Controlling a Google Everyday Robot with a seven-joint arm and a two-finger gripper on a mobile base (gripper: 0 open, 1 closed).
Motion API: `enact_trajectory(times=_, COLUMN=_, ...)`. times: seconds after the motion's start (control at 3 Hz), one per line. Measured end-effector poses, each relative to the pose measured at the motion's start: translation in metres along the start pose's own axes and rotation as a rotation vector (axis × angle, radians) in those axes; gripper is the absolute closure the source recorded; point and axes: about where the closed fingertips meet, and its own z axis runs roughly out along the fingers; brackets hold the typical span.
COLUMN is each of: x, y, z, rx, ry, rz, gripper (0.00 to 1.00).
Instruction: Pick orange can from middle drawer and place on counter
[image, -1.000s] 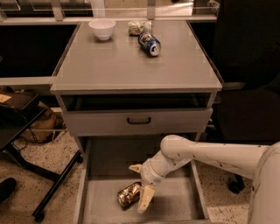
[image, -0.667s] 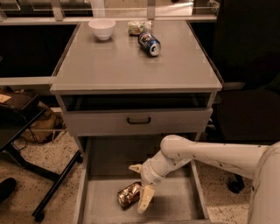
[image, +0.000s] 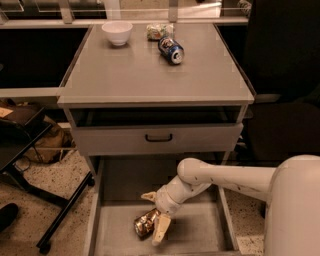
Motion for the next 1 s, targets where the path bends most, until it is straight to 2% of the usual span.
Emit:
enact_trajectory(times=0.33, x=0.004, y=-0.004, z=0.019, rx=-0.025, ry=-0.026, rz=-0.007, gripper=0.00)
enact_trajectory(times=0.67, x=0.014, y=-0.005, z=0.031, rx=-0.008, ry=-0.018, rz=-0.026, gripper=0.00)
enact_trajectory(times=1.0, x=0.028, y=-0.003, z=0.039, rx=0.019, ry=-0.031, rz=-0.034, gripper=0.17)
